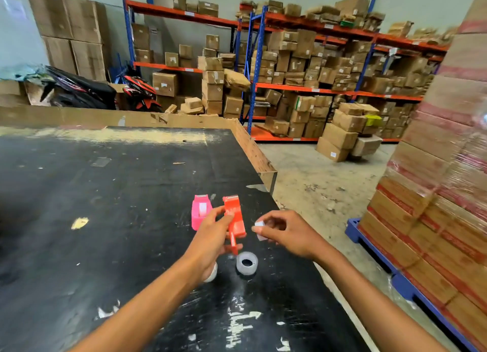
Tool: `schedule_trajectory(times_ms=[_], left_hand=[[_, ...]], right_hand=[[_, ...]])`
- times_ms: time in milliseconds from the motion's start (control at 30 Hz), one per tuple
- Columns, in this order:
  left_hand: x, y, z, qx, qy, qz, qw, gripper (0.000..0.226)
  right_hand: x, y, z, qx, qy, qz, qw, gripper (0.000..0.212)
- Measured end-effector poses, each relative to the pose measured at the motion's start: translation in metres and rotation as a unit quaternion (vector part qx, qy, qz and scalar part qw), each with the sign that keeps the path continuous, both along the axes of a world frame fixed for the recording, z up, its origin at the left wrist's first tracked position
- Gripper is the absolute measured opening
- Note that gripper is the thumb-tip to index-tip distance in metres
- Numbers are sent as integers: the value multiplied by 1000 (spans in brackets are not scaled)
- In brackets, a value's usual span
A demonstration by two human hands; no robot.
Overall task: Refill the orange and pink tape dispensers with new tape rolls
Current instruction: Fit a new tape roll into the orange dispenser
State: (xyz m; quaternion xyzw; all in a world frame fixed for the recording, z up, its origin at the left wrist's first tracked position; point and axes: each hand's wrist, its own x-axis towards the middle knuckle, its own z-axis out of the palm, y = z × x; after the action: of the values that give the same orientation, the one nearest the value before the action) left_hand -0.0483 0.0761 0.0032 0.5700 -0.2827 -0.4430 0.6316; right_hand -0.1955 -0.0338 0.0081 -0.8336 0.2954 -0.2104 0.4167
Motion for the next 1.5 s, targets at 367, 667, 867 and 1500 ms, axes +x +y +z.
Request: schedule_trajectory(times_ms=[367, 667, 867, 1500], left_hand=[[0, 38, -12, 1, 35, -2, 999, 21], [11, 55, -6, -14, 32, 18, 999, 16], [22, 55, -4, -8, 27, 49, 998, 19], [20, 2, -4, -30, 62, 70, 995, 24]], right_hand=[[-25, 14, -40, -203, 343, -97, 912, 49], [25, 35, -40, -174, 297, 15, 939, 64], [34, 30, -27, 111, -4, -36, 993, 50], [45, -14, 5, 174, -128, 144, 966, 25]])
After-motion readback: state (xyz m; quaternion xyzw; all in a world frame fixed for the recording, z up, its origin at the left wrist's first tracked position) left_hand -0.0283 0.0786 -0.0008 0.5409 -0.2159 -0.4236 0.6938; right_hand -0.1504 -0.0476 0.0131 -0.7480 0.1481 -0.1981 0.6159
